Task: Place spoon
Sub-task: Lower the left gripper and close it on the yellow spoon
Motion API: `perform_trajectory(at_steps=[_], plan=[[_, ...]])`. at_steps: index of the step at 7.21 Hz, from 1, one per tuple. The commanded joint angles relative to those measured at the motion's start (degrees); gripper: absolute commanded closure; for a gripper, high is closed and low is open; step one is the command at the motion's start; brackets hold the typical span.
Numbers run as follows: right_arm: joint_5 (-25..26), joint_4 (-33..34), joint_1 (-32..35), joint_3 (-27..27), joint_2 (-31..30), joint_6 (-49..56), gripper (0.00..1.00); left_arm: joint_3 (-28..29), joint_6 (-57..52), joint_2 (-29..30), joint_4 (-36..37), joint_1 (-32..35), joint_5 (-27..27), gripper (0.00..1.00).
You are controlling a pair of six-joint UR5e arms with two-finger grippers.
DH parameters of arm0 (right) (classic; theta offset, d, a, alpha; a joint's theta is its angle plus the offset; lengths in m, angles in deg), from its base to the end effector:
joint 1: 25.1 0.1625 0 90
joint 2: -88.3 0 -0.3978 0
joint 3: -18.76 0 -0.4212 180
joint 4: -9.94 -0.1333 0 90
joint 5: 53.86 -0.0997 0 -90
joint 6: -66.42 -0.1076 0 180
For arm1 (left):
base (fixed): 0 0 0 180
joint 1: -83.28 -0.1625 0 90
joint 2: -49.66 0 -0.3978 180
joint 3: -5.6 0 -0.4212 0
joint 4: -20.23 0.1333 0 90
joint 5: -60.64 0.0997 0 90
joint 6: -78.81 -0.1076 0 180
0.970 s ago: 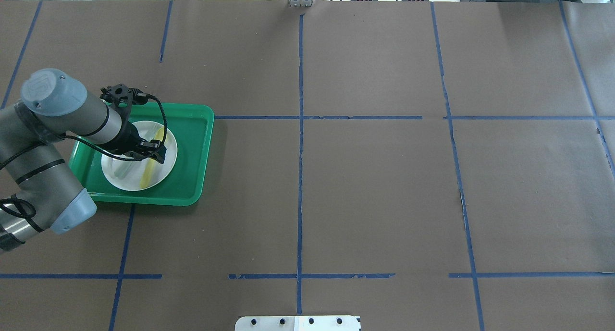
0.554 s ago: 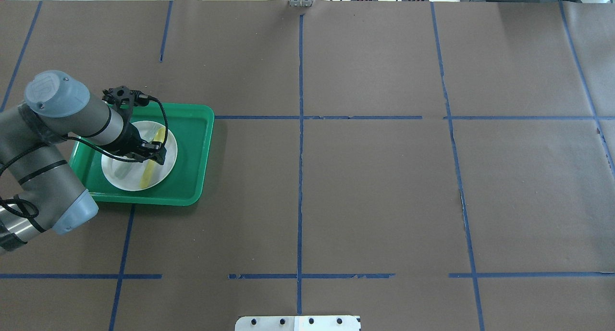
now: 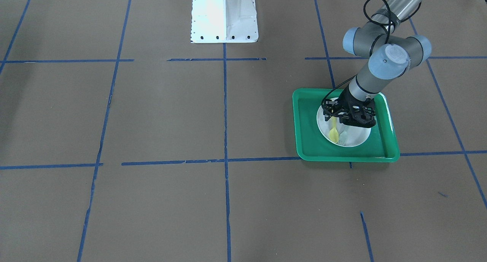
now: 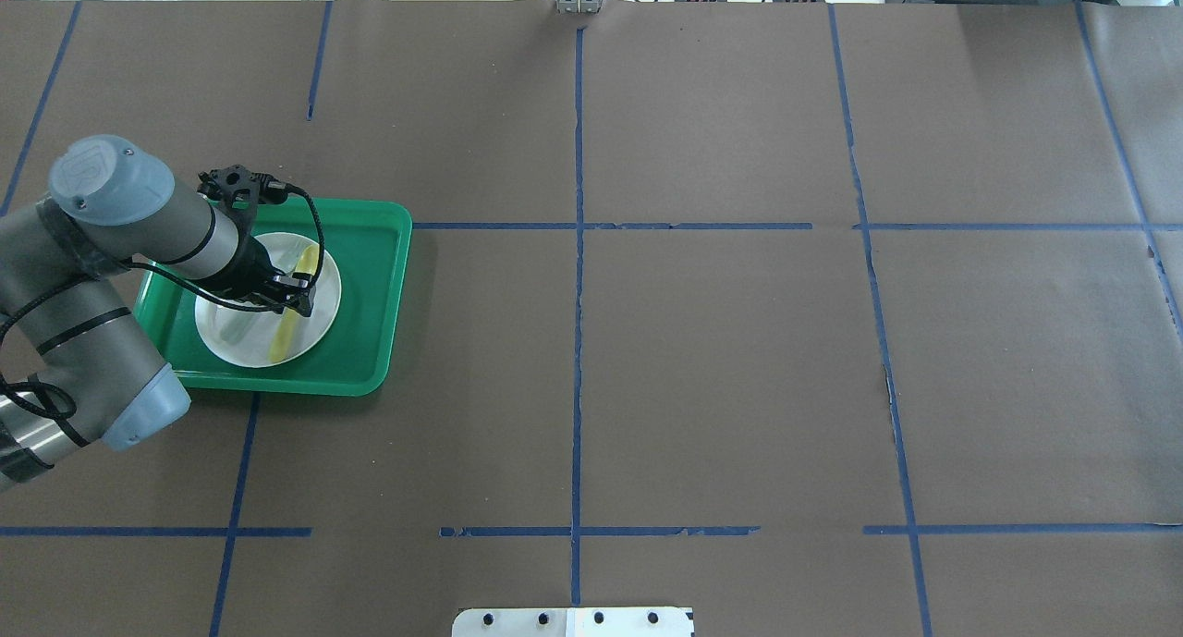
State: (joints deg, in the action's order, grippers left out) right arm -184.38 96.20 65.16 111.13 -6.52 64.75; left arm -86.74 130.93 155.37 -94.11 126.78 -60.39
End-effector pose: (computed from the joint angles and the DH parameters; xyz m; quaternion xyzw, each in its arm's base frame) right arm 0.0656 -0.4886 0.6564 0.0063 -0.3464 0.0119 0.9380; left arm 0.4135 -0.4997 0.4158 0.0380 0.4267 0.0526 0.9020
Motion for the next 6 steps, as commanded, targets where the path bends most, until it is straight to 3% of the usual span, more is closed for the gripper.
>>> perform_trajectory(at_steps=[1,3,6], plan=[[0.0,0.0,0.0,0.0,0.1,0.0,0.0,0.0,0.7,-0.1,0.0,0.0,0.0,0.81],[0.0,0.0,0.0,0.0,0.0,0.0,0.0,-1.0,0.9,-0.4,0.2,0.2,-0.1,1.0],[0.0,0.0,0.0,0.0,0.0,0.0,0.0,-6.9,3.9,0.0,6.1,1.0,-0.2,1.0]])
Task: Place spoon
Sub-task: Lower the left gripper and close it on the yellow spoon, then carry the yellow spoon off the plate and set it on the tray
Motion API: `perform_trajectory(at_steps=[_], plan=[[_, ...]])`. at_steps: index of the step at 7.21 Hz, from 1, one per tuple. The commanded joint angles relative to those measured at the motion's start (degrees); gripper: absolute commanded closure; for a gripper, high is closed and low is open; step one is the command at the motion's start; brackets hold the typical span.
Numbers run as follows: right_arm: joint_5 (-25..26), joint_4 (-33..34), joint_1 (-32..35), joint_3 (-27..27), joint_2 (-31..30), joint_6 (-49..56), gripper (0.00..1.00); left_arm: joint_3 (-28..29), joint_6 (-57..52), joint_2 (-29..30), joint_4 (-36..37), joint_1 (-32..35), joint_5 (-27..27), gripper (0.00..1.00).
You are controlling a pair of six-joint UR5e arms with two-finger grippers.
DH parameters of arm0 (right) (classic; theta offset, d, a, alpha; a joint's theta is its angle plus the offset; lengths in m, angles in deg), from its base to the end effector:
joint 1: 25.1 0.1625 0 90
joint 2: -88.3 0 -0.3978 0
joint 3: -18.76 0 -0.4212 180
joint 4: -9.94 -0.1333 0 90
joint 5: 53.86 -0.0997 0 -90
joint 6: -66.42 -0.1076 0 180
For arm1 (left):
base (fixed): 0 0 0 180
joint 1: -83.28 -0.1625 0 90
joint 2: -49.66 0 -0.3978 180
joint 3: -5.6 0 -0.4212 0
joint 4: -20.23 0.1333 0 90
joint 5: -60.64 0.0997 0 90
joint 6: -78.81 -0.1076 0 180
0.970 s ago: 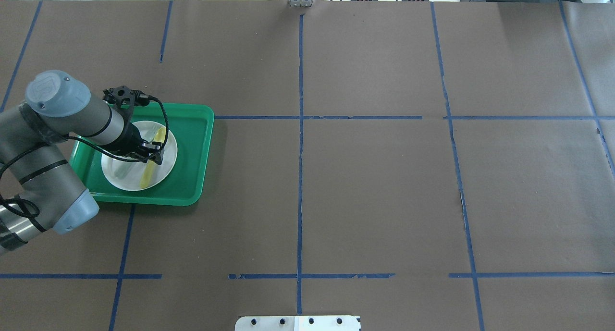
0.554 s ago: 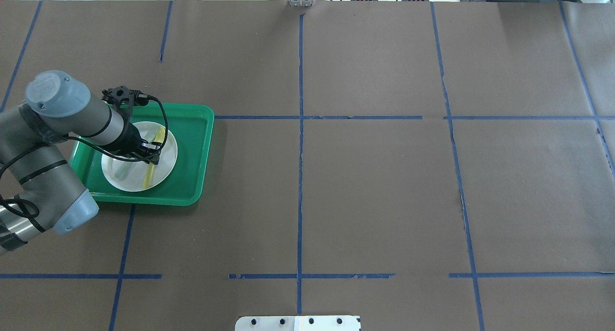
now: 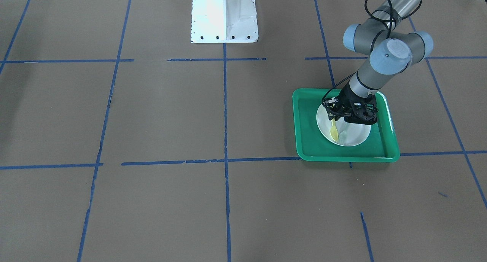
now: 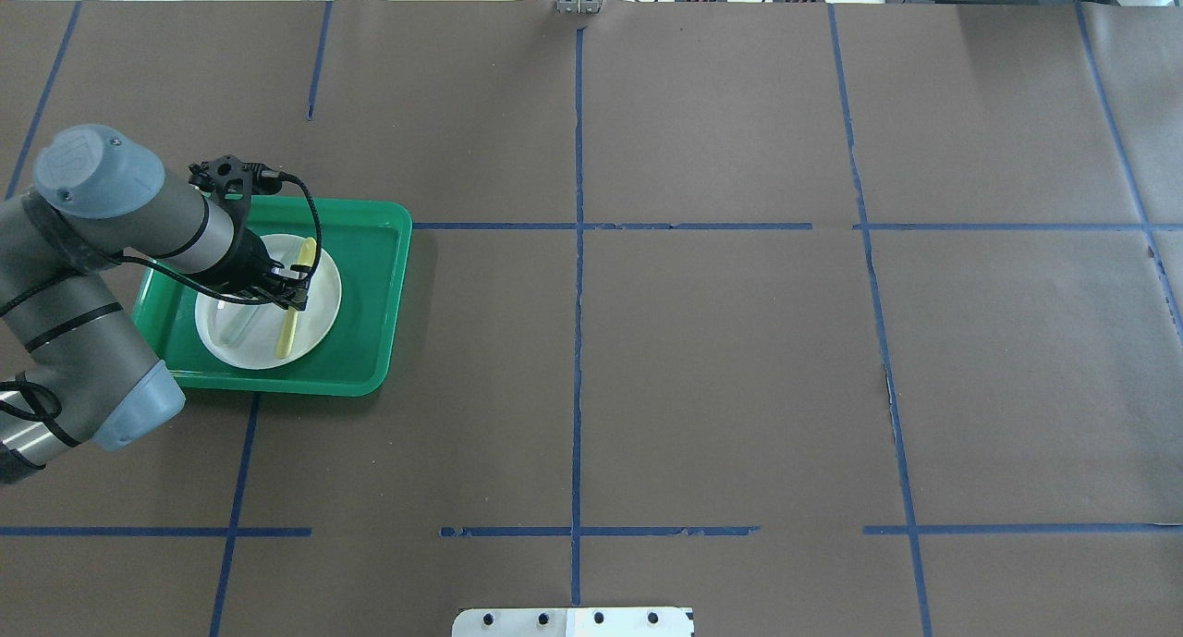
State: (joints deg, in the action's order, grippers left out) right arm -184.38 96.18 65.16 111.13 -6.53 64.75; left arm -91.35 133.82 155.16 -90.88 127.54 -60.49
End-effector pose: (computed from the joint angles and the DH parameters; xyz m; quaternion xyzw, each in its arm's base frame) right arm 0.0656 -0.4886 0.6565 0.0064 -0.3464 0.0119 0.9380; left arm 0.3979 -0.4962 0.3830 0.0360 0.4342 0.0269 0.8997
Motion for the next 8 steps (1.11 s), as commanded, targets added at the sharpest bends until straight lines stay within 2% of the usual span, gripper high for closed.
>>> perform_trajectory(at_steps=[1,2,5,8], plan=[[0.0,0.1,0.0,0.0,0.0,0.0,0.0,-2.3,4.1,1.2,3.0,0.1,0.0,1.0],[0.0,0.1,0.0,0.0,0.1,0.0,0.0,-1.2,8.7,2.7,3.0,-0.4,0.1,1.0],[0.0,0.0,0.0,0.0,0.0,0.0,0.0,2.5,9.2,6.8,2.9,-2.4,0.2,1.0],[0.0,0.0,0.0,0.0,0.0,0.0,0.0,4.7,9.0,7.5,2.5,-3.7,0.7,1.0]])
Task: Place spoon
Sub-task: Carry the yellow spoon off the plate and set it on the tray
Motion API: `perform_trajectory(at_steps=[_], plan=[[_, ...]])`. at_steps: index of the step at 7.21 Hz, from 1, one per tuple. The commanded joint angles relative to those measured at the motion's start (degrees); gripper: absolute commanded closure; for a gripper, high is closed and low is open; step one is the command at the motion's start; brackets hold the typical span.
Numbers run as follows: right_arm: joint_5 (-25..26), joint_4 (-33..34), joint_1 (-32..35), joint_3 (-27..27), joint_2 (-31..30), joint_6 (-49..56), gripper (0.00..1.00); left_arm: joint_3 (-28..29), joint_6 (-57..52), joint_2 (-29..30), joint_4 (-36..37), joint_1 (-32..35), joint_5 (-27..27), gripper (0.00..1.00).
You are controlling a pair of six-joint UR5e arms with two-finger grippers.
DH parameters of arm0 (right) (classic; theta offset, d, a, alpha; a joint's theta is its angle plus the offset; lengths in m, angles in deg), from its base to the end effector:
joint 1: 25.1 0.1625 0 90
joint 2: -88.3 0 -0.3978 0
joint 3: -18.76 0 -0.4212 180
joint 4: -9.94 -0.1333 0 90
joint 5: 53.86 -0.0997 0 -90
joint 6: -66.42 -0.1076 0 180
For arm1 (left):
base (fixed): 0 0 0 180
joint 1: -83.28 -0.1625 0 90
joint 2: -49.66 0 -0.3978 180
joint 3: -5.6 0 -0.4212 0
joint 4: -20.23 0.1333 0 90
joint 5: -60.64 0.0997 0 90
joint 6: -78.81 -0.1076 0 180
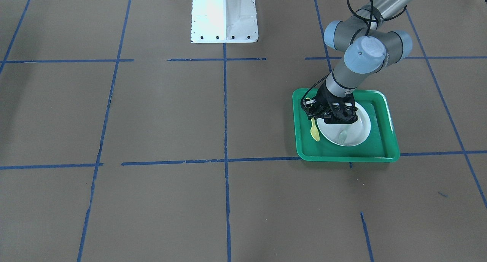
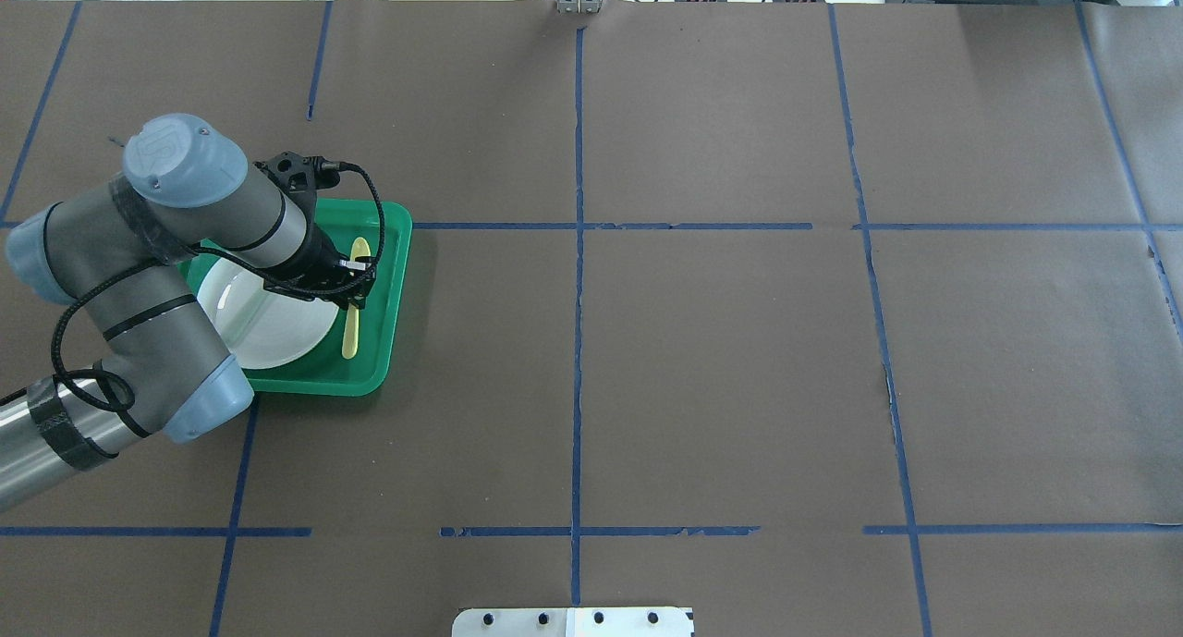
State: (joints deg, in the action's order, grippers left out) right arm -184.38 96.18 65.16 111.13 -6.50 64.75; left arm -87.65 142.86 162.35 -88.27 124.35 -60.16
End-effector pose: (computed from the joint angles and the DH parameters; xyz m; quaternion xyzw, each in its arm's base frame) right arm 0.0656 -0.4888 0.6562 0.0066 -0.3464 0.0118 0.9380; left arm 0.4523 -0.4979 0.3415 -0.0037 0.4397 -0.0179 0.8980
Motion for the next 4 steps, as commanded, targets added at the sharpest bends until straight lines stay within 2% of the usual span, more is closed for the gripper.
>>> perform_trajectory(at_steps=[1,2,3,4], plan=[[0.0,0.0,0.0,0.0,0.1,0.0,0.0,1.0,-0.1,0.4,-0.2,-0.9,1.1,1.0],[0.0,0.0,0.0,0.0,0.0,0.0,0.0,1.3,-0.2,0.4,-0.2,-1.0,1.2,1.0],[0.0,0.0,0.0,0.0,0.0,0.0,0.0,1.4,-0.3,0.5,-0.2,-1.0,1.2,0.93],[0.0,0.0,0.0,0.0,0.0,0.0,0.0,1.5,-0.3,0.5,-0.2,-1.0,1.2,0.77]])
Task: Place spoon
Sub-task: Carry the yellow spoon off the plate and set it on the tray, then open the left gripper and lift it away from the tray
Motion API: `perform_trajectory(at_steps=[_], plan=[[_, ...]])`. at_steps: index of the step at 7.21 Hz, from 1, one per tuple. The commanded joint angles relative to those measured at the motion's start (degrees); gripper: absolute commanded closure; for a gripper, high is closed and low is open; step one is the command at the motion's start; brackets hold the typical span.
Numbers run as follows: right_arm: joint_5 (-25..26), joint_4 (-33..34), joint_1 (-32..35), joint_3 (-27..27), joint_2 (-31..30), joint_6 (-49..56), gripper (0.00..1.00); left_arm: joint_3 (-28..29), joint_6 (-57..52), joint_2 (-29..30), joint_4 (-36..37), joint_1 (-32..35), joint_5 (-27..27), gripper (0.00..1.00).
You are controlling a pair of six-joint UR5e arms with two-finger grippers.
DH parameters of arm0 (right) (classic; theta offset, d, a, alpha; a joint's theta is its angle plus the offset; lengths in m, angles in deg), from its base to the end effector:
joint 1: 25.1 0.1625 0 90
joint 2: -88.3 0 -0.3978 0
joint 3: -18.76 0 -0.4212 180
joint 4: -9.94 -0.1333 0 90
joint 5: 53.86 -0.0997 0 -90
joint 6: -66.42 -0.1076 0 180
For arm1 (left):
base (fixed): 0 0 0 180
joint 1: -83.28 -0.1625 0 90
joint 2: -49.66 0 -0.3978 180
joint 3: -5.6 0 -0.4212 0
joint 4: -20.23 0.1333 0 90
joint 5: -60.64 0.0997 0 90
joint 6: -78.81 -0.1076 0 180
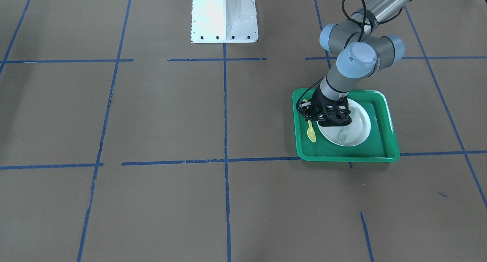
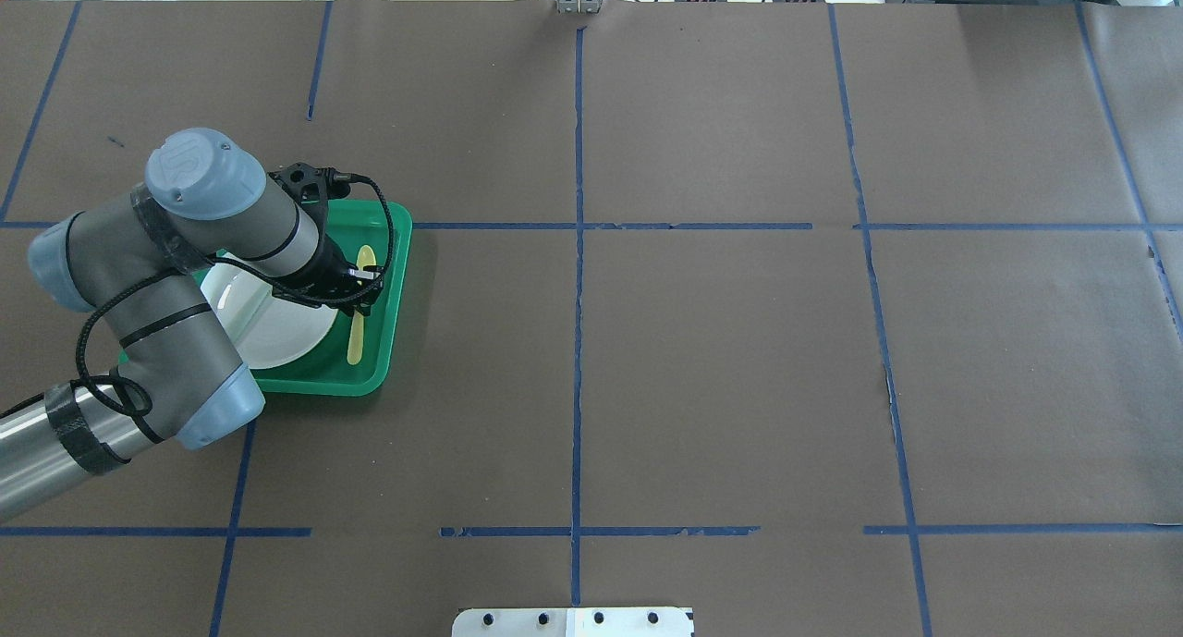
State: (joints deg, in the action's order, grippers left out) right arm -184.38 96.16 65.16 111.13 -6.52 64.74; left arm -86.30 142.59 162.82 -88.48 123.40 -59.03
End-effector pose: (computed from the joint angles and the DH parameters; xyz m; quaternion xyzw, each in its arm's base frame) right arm 0.0656 -0.4887 0.6564 0.0066 -0.3464 0.0119 0.9380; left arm 0.4643 -0.4960 0.3484 -0.0017 0.4316 -0.0138 0.9020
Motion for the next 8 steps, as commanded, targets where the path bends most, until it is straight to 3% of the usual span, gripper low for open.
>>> perform_trajectory(at_steps=[1,3,5,8], plan=[[0.0,0.1,0.0,0.0,0.0,0.0,0.0,0.2,-0.1,0.1,0.0,0.0,0.0,0.72],[0.0,0.1,0.0,0.0,0.0,0.0,0.0,0.2,-0.1,0.1,0.0,0.0,0.0,0.63],[0.0,0.0,0.0,0.0,0.0,0.0,0.0,-0.6,-0.1,0.1,0.0,0.8,0.0,0.62],[0.0,0.1,0.0,0.0,0.0,0.0,0.0,-1.5,-6.7,-0.5,0.7,10.0,-0.7,0.63]])
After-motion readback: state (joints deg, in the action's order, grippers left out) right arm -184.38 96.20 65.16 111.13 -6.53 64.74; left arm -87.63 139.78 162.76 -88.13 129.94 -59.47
